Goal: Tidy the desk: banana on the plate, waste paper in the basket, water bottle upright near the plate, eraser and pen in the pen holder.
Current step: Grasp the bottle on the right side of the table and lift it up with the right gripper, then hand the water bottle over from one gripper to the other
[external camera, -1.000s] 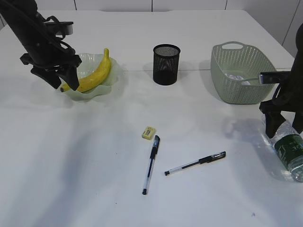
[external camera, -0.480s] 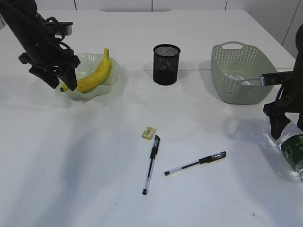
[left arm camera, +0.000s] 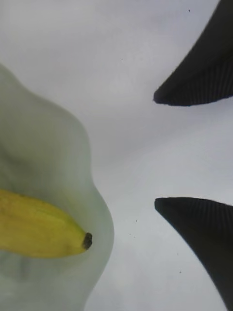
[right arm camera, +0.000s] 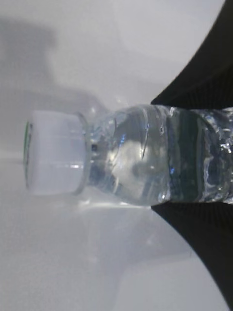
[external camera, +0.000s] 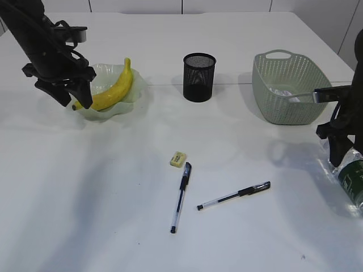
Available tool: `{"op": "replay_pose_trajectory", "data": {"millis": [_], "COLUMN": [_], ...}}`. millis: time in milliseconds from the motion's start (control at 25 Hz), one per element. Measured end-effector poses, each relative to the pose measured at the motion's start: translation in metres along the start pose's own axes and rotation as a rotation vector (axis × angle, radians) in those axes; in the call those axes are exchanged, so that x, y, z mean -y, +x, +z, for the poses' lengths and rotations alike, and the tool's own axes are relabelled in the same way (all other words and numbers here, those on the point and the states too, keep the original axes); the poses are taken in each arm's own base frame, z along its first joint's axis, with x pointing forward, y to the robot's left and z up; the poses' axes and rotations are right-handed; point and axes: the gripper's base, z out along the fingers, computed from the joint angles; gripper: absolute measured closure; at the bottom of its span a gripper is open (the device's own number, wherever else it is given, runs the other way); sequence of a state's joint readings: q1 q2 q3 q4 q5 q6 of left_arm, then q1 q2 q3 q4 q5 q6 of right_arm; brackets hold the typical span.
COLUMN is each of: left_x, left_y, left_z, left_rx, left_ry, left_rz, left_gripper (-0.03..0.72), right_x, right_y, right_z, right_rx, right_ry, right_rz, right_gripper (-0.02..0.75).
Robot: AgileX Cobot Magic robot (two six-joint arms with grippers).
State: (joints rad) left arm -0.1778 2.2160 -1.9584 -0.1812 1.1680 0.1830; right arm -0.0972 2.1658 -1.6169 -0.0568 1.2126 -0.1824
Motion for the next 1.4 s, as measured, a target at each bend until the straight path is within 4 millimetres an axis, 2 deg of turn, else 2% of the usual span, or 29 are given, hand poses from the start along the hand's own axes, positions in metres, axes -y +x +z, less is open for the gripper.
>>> {"op": "replay_pose_trajectory", "data": {"millis": [200, 480, 960, 1160, 1400], "left_x": [0.000, 0.000, 0.000, 0.003, 0.013], "left_y": [0.000, 0.000, 0.000, -0.001, -0.006], "left_z": [0.000, 0.000, 0.000, 0.000, -0.001], "left_rx": [0.000, 0.000, 0.002, 0.010, 0.063], "left_ry": [-0.001, -0.001, -0.001, 0.032, 0.142], "left_rz": [0.000, 0.000, 0.000, -0.014, -0.065], "left_gripper": [0.268, 0.268, 0.268, 0.268, 0.268], "right_x": [-0.002, -0.004, -0.016, -0.022, -0.034], "right_y": [-0.004, -0.009, 0.006, 0.010, 0.006], "right_z": [-0.002, -0.014, -0.075, -0.090, -0.104], "right_rx": [0.015, 0.078, 0.236, 0.276, 0.353], "right_ry": [-0.031, -0.060, -0.173, -0.231, -0.373], "right_rz": [0.022, 0.054, 0.095, 0.096, 0.022], "right_gripper": [0.375, 0.375, 0.376, 0.375, 0.377]}}
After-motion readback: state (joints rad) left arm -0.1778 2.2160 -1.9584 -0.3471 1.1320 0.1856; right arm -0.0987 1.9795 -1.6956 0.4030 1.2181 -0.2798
